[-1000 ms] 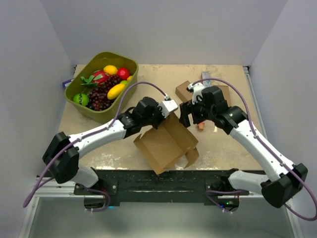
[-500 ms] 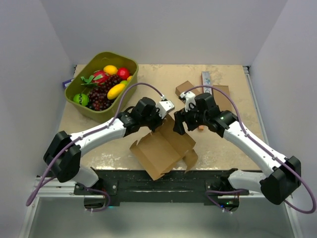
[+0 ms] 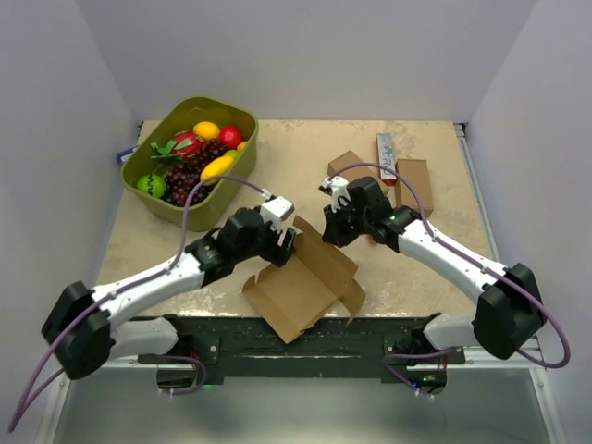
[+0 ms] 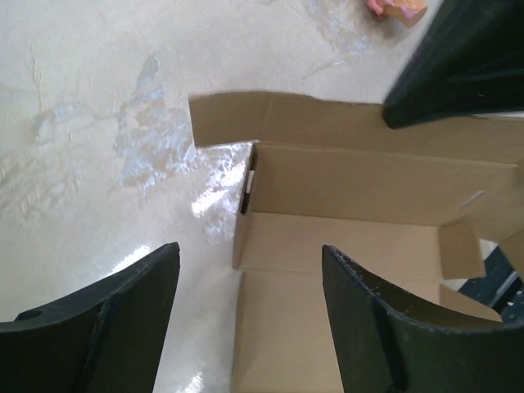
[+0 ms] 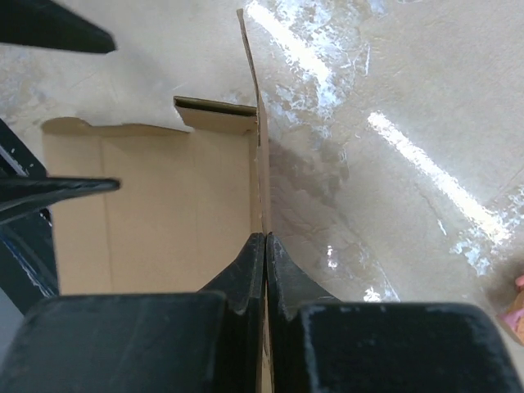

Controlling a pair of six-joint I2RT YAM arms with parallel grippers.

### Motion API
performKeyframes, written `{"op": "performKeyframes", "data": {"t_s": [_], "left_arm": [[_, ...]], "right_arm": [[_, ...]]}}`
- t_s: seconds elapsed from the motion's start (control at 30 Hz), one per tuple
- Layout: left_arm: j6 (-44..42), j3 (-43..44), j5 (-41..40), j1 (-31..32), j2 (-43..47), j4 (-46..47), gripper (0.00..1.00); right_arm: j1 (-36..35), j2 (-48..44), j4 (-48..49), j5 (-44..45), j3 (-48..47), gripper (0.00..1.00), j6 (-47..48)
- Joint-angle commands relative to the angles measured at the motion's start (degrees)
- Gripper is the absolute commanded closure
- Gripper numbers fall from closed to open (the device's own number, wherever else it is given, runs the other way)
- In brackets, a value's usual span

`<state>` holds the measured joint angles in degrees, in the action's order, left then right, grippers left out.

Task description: Fold the paper box

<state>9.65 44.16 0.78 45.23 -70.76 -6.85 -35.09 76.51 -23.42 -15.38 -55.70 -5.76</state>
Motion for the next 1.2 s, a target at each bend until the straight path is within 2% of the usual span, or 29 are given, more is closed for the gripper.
{"op": "performKeyframes", "data": {"t_s": [0.0,0.17,0.2,0.27,0.33,0.73,0.83,0.9,0.97,1.03,1.17], "left_arm": [[10.47,-9.96,-4.55,4.67,9.05,16.41,0.27],[15.83,-20.77,2.46,6.8,7.41,29.86,0.38],[17.23,-22.44,2.65,7.06,6.61,31.36,0.43],[18.47,-27.45,2.56,7.59,4.68,35.67,0.48],[19.79,-31.22,2.56,7.68,3.62,39.44,0.5],[25.06,-42.04,-0.6,8.73,-0.43,47.98,0.51],[24.19,-40.48,-2.08,8.73,3.69,42.92,0.46],[21.57,-37.41,-3.93,8.73,9.74,36.94,0.38],[19.54,-32.05,-9.02,8.64,16.4,27.27,0.27],[18.04,-27.4,-16.89,8.56,20.38,18.68,0.21],[14.18,-23.86,-23.01,6.63,26.02,13.54,0.1]], "right_arm": [[-0.07,2.58,3.38,-2.11,-2.65,1.0,1.89],[-0.15,4.08,4.96,-3.34,-3.53,1.0,3.29],[-0.07,4.26,5.48,-3.61,-3.62,1.0,3.65],[-0.15,4.87,6.28,-4.13,-4.24,1.0,5.05],[-0.07,6.19,7.07,-4.92,-5.29,1.0,5.5],[-0.06,18.14,7.6,-6.24,-17.42,1.0,11.21],[-0.06,18.24,5.94,-6.68,-18.12,1.0,11.73],[-0.06,17.01,5.05,-7.12,-17.86,1.0,12.35],[-0.06,15.78,4.44,-7.21,-16.64,1.0,12.53],[-0.07,14.11,3.65,-7.3,-15.58,1.0,12.7],[-0.06,12.26,3.12,-8.09,-14.26,1.0,13.14]]}}
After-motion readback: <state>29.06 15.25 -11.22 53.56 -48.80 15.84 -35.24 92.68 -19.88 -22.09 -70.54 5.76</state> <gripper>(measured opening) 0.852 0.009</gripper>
